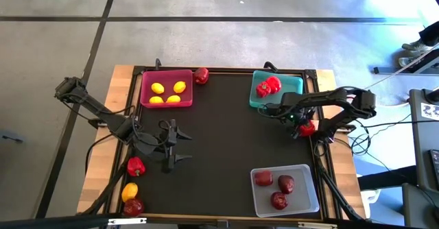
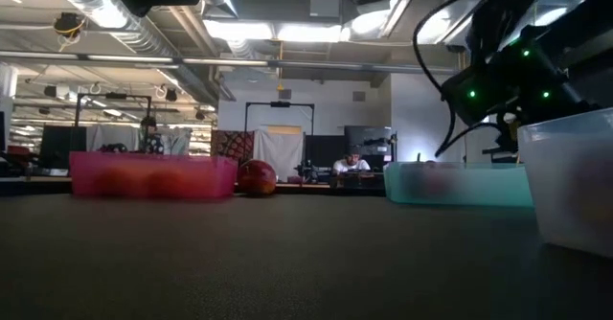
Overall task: Sort produce into baskets
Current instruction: Put the bell pepper into the blue bin
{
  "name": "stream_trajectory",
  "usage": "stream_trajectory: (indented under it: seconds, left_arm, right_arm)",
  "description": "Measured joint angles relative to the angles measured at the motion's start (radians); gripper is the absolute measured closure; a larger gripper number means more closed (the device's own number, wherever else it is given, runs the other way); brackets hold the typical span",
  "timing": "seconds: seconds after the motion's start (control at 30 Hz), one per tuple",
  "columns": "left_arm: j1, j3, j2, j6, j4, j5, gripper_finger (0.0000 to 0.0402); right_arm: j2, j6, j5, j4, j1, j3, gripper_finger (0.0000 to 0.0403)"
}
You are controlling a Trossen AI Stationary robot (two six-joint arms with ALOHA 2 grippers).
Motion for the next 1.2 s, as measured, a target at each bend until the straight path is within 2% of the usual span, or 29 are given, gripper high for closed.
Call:
stream_trajectory:
  seconds: [0.1, 0.37, 0.5, 0.67, 0.83, 1.03, 1.2]
  left_arm:
    - [0.000, 0.000, 0.000, 0.012, 0.000, 0.000, 0.0075]
    - [0.000, 0.000, 0.000, 0.014, 0.000, 0.000, 0.0075]
    - [0.000, 0.000, 0.000, 0.014, 0.000, 0.000, 0.0075]
    - [0.000, 0.000, 0.000, 0.014, 0.000, 0.000, 0.0075]
    - [0.000, 0.000, 0.000, 0.032, 0.000, 0.000, 0.0075]
    - [0.000, 0.000, 0.000, 0.032, 0.000, 0.000, 0.0075]
    - [0.000, 0.000, 0.000, 0.036, 0.000, 0.000, 0.0075]
  right_arm:
    - [0.028, -0.033, -0.010, 0.004, 0.000, 0.000, 0.0060]
    - [0.046, -0.091, 0.000, -0.007, 0.000, 0.001, 0.0158]
    - [0.043, -0.092, 0.031, -0.041, 0.001, 0.011, 0.0186]
    - [-0.003, -0.085, 0.047, -0.122, 0.002, 0.059, 0.0189]
    - [-0.075, -0.068, 0.061, -0.201, 0.002, 0.169, 0.0184]
    - [-0.167, -0.061, 0.031, -0.197, 0.002, 0.322, 0.0183]
    - [-0.199, -0.060, 0.131, -0.172, 0.001, 0.414, 0.0183]
